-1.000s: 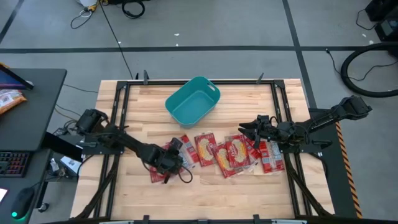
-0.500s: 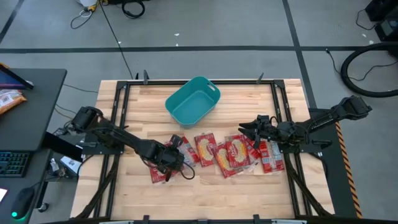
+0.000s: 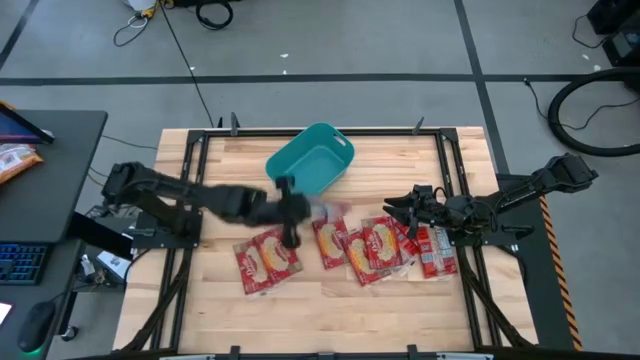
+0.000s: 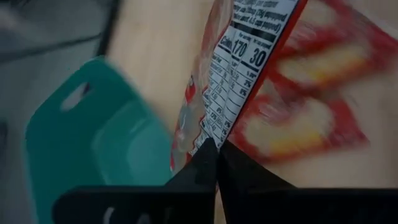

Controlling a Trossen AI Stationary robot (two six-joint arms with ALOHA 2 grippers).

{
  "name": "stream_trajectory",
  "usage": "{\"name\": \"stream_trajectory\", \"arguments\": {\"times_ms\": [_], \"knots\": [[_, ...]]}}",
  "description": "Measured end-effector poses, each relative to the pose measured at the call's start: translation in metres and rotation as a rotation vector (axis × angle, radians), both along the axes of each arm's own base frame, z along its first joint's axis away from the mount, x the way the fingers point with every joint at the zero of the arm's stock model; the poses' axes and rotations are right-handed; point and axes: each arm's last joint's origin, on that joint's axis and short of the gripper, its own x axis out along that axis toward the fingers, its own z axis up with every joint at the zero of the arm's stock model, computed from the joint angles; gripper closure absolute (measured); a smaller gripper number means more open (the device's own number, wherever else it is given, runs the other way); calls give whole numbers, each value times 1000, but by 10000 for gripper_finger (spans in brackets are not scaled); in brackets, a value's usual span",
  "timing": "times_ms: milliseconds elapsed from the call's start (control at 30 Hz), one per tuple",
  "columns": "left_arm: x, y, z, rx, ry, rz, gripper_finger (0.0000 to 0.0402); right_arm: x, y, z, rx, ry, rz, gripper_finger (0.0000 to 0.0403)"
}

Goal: Sort popcorn bags into baskets
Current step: Put the red popcorn bag into the green container

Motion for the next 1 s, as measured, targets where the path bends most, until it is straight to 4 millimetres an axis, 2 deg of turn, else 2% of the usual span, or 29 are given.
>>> {"name": "stream_trajectory", "arguments": {"times_ms": [200,367,533,633,767,1000], "knots": [[9,52,11,-62,-123,198,388,0,0,0,0,-1,0,245],[11,99,-7,-121,-89,396,388,0,0,0,0,-1,0,245],[19,130,-30,-143,-42,486,387,0,0,0,0,-1,0,245],[23,141,-40,-143,-37,513,385,0,0,0,0,-1,0,245],[25,146,-43,-128,-34,513,371,0,0,0,0,-1,0,245],[26,143,-44,-131,-16,469,311,0,0,0,0,0,0,245]]}}
